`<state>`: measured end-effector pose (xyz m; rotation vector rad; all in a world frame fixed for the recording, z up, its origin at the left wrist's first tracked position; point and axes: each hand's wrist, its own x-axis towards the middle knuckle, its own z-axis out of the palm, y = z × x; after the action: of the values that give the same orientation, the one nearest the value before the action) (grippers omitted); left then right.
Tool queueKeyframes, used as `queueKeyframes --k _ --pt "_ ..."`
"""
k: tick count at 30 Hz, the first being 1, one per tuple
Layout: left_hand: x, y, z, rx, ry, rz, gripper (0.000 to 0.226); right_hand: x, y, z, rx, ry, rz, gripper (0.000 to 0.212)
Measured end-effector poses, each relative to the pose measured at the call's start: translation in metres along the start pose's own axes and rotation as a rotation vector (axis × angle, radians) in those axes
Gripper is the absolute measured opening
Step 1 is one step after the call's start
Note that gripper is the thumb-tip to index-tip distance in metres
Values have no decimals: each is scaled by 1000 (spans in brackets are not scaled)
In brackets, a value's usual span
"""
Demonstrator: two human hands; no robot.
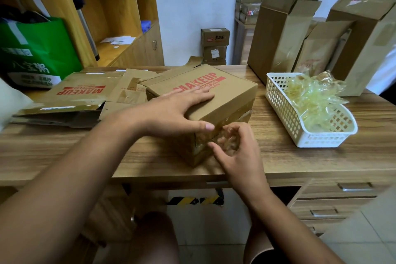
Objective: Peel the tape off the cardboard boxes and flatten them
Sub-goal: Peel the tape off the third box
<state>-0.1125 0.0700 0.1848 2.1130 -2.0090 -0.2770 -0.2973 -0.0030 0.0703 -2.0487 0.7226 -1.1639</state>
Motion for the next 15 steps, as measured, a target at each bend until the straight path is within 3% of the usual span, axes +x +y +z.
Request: queueKeyframes --k 5,15 --pt "-7 -14 -11 -47 -105 -3 89 12 8 -6 62 -20 -1 25" --pt "-1 -8 14 64 136 -7 86 -24 -4 4 114 113 5 20"
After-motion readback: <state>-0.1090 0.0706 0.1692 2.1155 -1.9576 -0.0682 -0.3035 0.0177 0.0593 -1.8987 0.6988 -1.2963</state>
